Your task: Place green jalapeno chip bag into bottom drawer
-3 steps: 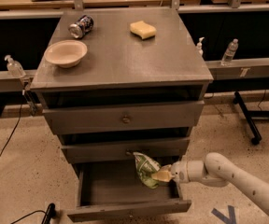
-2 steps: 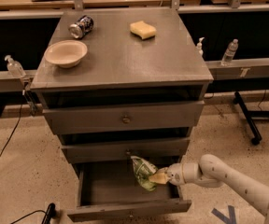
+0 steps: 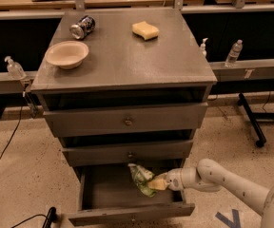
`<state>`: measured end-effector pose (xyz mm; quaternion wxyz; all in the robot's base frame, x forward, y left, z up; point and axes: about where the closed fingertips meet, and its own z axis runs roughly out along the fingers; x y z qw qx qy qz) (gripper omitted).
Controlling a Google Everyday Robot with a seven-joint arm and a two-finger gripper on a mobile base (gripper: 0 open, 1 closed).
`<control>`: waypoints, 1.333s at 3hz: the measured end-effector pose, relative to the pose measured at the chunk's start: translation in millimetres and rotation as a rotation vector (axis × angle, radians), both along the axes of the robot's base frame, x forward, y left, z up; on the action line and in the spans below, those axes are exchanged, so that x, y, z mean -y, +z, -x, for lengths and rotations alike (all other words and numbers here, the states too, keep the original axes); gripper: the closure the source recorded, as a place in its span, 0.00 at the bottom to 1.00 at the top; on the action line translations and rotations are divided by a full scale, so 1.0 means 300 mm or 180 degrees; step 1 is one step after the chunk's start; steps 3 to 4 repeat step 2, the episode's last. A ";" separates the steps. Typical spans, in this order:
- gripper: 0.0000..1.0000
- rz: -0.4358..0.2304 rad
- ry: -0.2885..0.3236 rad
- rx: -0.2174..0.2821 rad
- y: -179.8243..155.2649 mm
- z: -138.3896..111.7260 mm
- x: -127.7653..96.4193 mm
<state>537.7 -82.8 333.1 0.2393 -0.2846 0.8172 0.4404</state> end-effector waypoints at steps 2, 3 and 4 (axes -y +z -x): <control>0.00 -0.0008 0.0015 -0.0008 -0.004 0.004 -0.011; 0.00 -0.0008 0.0015 -0.0008 -0.004 0.004 -0.011; 0.00 -0.0008 0.0015 -0.0008 -0.004 0.004 -0.011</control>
Offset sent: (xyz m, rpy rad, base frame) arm -0.0006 0.0017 -0.0006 0.0012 0.0013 0.0021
